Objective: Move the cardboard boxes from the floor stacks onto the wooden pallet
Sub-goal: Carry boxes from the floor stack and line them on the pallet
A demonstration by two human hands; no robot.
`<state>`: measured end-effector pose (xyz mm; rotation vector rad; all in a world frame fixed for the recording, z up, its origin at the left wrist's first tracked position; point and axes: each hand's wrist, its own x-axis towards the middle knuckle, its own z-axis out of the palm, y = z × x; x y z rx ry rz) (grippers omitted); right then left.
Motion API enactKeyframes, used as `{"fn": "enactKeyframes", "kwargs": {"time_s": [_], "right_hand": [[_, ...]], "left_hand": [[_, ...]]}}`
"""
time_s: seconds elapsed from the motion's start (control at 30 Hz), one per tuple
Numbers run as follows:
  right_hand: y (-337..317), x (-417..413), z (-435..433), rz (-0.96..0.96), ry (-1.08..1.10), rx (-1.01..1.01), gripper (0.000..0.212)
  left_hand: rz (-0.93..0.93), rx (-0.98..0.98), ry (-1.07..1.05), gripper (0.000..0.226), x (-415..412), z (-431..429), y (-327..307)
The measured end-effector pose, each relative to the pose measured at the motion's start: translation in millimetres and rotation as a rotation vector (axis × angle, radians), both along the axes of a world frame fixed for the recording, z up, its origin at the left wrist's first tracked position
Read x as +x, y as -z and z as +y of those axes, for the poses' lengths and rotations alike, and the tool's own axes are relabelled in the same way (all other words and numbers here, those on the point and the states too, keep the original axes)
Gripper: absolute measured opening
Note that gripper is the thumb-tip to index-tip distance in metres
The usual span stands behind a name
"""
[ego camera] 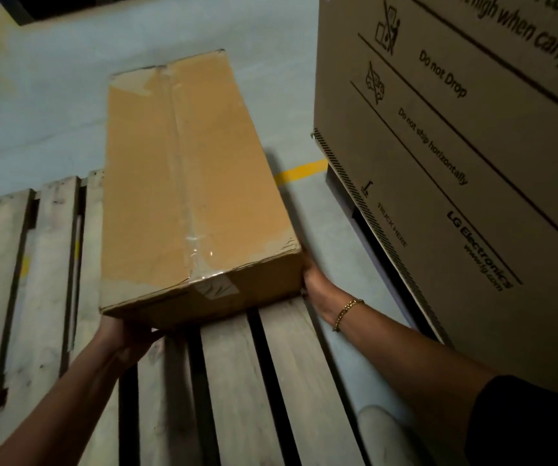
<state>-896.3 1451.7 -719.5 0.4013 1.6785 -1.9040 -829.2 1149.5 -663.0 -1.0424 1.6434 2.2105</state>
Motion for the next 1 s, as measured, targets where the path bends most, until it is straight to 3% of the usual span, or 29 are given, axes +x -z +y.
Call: {"fn": "enactKeyframes", "kwargs": {"time_s": [0.53, 0.63, 0.7, 0.8, 1.0], "right_hand": [[11.9, -4.7, -9.9, 0.033, 0.057, -0.092, 0.069], [7.4, -4.4, -9.1, 0.017, 0.011, -0.094, 0.114], [7.2, -3.5, -7.9, 0.019, -0.019, -0.098, 0.127], [6.9, -3.5, -5.1, 0.012, -0.020, -0.114, 0.117], [5.2, -5.3, -2.2, 0.011, -0.070, -0.091, 0.122]], "left_hand": [[-0.110, -0.017, -0.105, 0.042, -0.7, -22.8, 24.3], [-0.090, -0.008, -0.071, 0.038, -0.8, -21.7, 22.8], [-0.070, -0.007, -0.055, 0.038, -0.9, -21.4, 21.4], [-0.081, 0.004, -0.059, 0.038, -0.7, -24.3, 24.5], [-0.066, 0.008, -0.070, 0.038, 1.4, -26.4, 25.5]]}}
